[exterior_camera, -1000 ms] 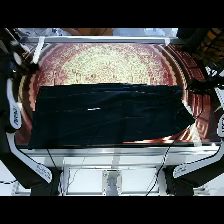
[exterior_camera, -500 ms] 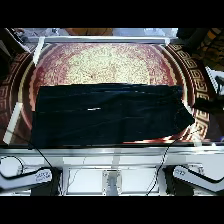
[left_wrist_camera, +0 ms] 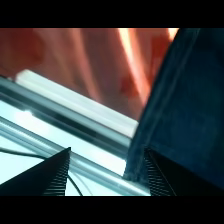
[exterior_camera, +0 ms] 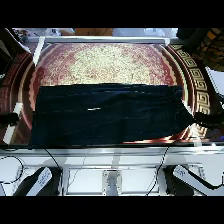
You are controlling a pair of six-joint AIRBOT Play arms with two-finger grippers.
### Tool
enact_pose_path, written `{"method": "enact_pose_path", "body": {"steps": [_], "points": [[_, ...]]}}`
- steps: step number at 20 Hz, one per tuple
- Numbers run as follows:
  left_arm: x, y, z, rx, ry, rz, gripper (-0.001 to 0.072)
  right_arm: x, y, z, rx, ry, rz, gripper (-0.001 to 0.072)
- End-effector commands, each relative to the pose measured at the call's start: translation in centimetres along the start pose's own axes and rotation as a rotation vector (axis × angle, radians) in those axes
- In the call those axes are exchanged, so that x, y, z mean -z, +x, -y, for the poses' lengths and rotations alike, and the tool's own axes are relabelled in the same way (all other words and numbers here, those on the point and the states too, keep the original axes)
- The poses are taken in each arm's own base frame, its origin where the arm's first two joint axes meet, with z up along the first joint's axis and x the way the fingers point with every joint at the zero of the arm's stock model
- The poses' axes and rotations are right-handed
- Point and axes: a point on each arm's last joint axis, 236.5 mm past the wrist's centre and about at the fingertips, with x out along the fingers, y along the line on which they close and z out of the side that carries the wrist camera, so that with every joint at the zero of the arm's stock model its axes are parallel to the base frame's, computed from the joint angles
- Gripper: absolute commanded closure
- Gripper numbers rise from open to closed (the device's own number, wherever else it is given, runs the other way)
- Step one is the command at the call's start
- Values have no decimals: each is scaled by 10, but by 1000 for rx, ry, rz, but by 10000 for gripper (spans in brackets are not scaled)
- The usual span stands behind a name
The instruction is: Fold the clothes and pants, and hang the long-sleeved shirts on hangers.
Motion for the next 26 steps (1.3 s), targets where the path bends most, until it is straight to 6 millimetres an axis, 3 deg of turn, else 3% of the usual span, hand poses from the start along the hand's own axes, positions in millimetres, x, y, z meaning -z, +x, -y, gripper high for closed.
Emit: {"method": "enact_pose_path", "body": {"steps": [1,4,12,17,26], "points": [[49,35,21,57,18,-97,179,3,6,7,23,32,-12,271],[74,43,38,115,11,-179,180,11,14,6,16,56,-45,270],[130,48,52,166,6,-446,179,12,15,6,15,57,-48,271],[122,71,46,138,-90,-374,179,11,16,6,15,57,-42,270],[96,84,30,99,-137,-246,165,14,31,6,2,64,-84,271]]}}
